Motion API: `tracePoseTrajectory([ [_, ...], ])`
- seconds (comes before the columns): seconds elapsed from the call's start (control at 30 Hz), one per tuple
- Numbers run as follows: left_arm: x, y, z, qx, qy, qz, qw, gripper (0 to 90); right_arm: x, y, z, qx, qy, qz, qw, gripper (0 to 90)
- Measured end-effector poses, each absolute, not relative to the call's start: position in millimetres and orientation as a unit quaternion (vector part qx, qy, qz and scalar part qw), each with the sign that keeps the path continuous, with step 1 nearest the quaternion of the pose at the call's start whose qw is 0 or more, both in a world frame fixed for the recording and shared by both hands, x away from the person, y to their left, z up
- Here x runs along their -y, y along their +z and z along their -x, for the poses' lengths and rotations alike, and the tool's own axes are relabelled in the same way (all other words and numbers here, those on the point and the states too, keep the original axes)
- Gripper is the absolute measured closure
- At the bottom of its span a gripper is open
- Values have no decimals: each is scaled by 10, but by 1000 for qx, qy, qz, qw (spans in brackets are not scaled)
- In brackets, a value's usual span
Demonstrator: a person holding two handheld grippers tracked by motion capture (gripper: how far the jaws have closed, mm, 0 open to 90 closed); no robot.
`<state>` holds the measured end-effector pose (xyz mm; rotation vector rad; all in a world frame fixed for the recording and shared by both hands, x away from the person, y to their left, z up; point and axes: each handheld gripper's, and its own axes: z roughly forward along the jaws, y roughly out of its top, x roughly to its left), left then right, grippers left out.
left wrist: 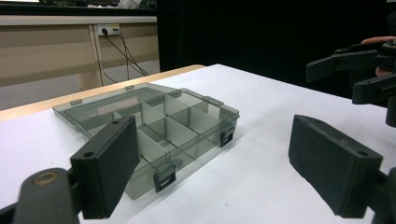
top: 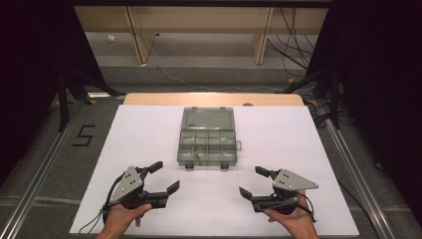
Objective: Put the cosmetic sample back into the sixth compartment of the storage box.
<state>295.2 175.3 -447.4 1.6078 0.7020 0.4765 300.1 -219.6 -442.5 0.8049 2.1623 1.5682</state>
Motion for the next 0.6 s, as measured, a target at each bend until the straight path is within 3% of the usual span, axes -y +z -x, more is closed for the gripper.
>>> tracePoseTrajectory([
  [0.6,-1754,-4474,-2951,-304,208,-698,614,159,2190,-4427,-3018,-769,543,-279,189,162],
])
